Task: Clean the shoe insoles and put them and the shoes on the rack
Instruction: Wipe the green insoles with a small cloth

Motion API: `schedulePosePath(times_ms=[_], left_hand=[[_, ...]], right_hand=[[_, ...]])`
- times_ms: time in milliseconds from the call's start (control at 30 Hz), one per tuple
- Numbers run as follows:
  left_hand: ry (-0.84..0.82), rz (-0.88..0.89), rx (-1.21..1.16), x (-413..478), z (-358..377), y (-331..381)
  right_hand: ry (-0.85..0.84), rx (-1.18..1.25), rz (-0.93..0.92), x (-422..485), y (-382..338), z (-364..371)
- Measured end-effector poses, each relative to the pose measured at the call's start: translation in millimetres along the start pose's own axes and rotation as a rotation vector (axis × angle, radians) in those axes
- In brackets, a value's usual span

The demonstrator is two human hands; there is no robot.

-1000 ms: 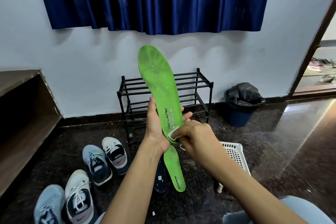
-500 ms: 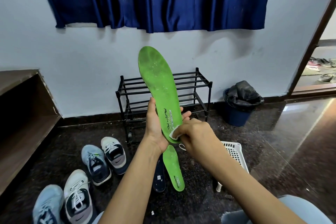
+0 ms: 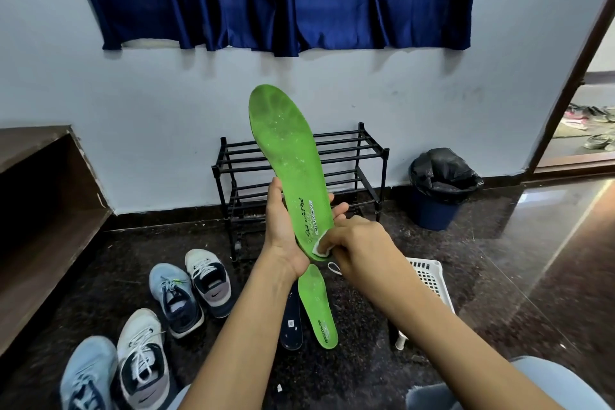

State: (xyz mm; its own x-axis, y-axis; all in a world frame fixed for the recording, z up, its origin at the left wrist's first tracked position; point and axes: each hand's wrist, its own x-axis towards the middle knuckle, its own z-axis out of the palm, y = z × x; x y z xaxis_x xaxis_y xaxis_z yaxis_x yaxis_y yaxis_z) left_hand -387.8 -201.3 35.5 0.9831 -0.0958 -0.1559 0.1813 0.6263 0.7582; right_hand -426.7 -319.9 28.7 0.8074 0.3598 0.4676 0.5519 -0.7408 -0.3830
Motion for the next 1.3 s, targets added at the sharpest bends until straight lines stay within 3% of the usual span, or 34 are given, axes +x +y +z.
schedulePosePath(times_ms=[167, 500, 667, 867, 1033, 1300], left_hand=[[-0.021, -0.018, 0.027, 0.0, 1.9, -2.6], [-0.045, -0.056, -0.054, 1.2, -3.4, 3.2], [-0.046, -0.007, -0.068, 3.3, -5.7, 0.1], [-0.078, -0.032, -0.068, 0.8, 3.4, -10.9], [-0.103, -0.085, -0.040, -1.5, 9.5, -15.9], [-0.070, -0.018, -0.119, 1.7, 0.7, -5.4]], right_hand=[[0.077, -0.099, -0.038, 0.4, -1.1, 1.5], [-0.059, -0.001, 0.033, -5.8, -10.8, 2.2], [0.077, 0.227, 0.056, -6.7, -12.5, 4.5], [0.211, 0.188, 0.043, -2.4, -7.6, 11.4], [0.249, 0.162, 0.007, 3.2, -2.7, 8.9], [0.237, 0.225, -0.022, 3.0, -8.1, 15.9]])
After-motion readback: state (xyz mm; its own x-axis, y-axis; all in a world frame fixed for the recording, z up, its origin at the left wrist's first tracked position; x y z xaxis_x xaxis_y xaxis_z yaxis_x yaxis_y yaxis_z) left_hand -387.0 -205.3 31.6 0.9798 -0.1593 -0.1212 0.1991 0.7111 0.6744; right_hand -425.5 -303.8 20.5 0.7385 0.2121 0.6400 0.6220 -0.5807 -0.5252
